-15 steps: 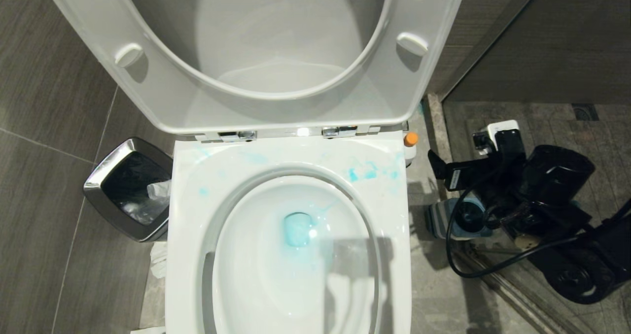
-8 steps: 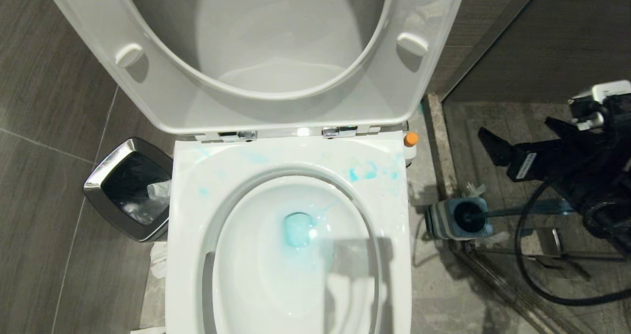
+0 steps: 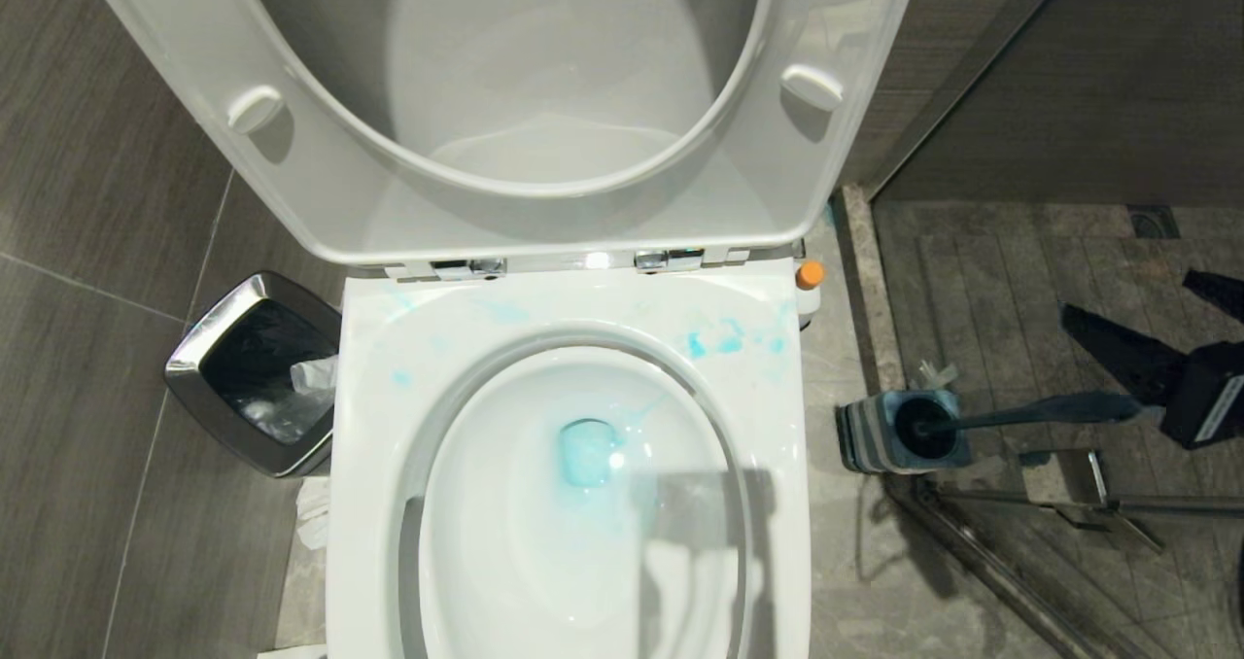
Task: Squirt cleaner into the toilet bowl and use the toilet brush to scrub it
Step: Scrub the toilet bowl
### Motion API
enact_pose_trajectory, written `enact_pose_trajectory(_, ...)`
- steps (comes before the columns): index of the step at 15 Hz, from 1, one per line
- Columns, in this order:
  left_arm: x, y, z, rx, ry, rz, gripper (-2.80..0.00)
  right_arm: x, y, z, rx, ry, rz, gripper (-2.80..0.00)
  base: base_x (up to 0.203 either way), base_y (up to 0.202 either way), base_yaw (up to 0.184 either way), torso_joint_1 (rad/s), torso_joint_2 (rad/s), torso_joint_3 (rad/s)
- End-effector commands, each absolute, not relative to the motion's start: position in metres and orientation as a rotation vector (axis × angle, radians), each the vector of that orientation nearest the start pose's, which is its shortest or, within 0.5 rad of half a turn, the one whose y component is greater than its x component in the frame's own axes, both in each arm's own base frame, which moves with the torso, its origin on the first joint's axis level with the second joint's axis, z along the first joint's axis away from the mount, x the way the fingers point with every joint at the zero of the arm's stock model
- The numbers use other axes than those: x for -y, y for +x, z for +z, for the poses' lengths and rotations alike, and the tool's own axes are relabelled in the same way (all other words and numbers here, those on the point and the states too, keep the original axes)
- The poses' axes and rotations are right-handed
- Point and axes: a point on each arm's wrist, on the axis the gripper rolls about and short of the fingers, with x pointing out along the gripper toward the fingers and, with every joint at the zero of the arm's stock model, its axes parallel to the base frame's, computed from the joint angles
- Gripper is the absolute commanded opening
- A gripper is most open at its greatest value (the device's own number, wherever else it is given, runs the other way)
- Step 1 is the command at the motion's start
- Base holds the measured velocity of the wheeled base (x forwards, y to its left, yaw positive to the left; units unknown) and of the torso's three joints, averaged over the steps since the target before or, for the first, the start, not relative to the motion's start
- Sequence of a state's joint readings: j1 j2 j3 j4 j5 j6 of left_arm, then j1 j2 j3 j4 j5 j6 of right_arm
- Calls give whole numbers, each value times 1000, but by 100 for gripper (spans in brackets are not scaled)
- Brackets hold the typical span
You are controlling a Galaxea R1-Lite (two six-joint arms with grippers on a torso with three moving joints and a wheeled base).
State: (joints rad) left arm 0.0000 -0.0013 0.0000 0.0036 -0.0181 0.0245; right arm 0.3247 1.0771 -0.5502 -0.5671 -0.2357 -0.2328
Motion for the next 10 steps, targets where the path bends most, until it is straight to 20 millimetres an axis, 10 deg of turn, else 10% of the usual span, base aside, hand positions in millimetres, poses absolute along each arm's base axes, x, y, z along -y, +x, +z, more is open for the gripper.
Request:
enact_pose_trajectory(1, 0, -23, 75, -4, 26, -17, -280, -37, 126, 255, 95, -207, 78, -280, 0, 0, 0, 0, 0, 0)
enact_pose_trajectory(10, 0, -23, 75, -4, 26, -17, -280, -35, 119, 215, -167, -226, 126, -280, 0, 0, 0, 0, 0, 0)
